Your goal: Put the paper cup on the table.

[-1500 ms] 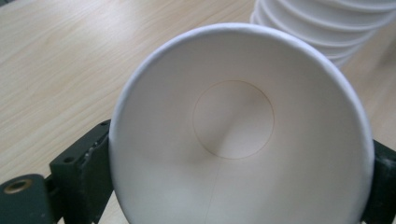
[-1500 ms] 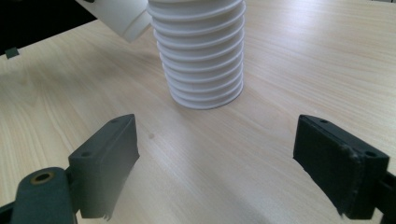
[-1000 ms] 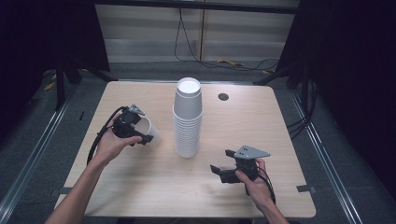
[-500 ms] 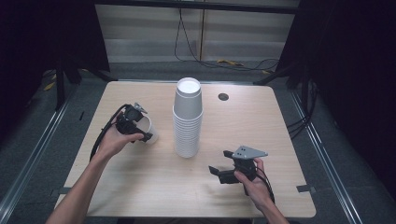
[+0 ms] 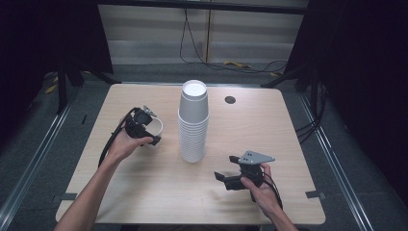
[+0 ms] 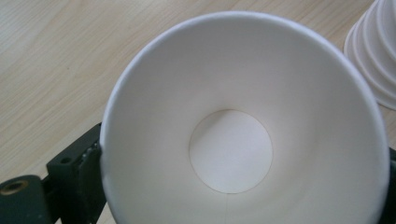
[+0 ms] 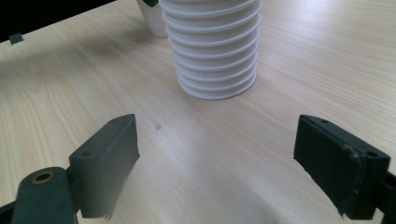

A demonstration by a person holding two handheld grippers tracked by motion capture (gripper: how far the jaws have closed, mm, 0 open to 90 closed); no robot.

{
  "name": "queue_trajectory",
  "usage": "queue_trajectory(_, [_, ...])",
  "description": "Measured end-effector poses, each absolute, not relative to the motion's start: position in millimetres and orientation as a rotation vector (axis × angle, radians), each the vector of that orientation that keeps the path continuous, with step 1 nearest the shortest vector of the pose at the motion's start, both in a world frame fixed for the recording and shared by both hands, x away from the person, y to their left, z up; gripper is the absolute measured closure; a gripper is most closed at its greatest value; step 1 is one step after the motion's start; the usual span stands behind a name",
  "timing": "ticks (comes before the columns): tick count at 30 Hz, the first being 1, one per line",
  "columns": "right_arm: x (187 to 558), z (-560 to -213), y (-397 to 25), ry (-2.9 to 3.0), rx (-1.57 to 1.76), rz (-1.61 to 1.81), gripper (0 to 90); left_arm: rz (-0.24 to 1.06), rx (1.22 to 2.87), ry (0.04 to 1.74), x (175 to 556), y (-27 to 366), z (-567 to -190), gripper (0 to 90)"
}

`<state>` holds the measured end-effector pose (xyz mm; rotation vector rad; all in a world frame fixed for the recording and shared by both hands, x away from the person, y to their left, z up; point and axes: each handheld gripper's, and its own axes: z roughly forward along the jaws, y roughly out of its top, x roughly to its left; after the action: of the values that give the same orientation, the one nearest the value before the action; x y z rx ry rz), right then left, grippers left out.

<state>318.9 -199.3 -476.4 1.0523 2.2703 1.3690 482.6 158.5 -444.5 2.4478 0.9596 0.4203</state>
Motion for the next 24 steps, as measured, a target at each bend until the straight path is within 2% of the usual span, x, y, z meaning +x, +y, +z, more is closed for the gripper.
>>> queue_trajectory(10, [319.7,-477.3,-199.3,2.275,1.046,1.361,13.9,0.366,2.442,0.953,482.1,160.9,-451.4,8.0])
queue_trajectory(12, [320.1,-477.9,-199.1,2.276,1.053,1.360,13.9,0.322,2.442,0.960,483.4,162.2,-453.3,10.5])
queue_trajectory(13, [320.2,-478.1,-198.8,2.276,1.057,1.358,13.9,0.321,2.443,0.964,483.3,162.1,-453.7,12.7])
queue_trajectory(18, [320.5,-478.5,-198.5,2.276,1.058,1.355,13.8,0.356,2.460,0.940,481.0,161.2,-455.5,12.9])
queue_trajectory(24, [320.1,-479.0,-197.9,2.284,1.045,1.349,13.8,0.311,2.434,0.957,481.5,166.3,-462.5,14.8])
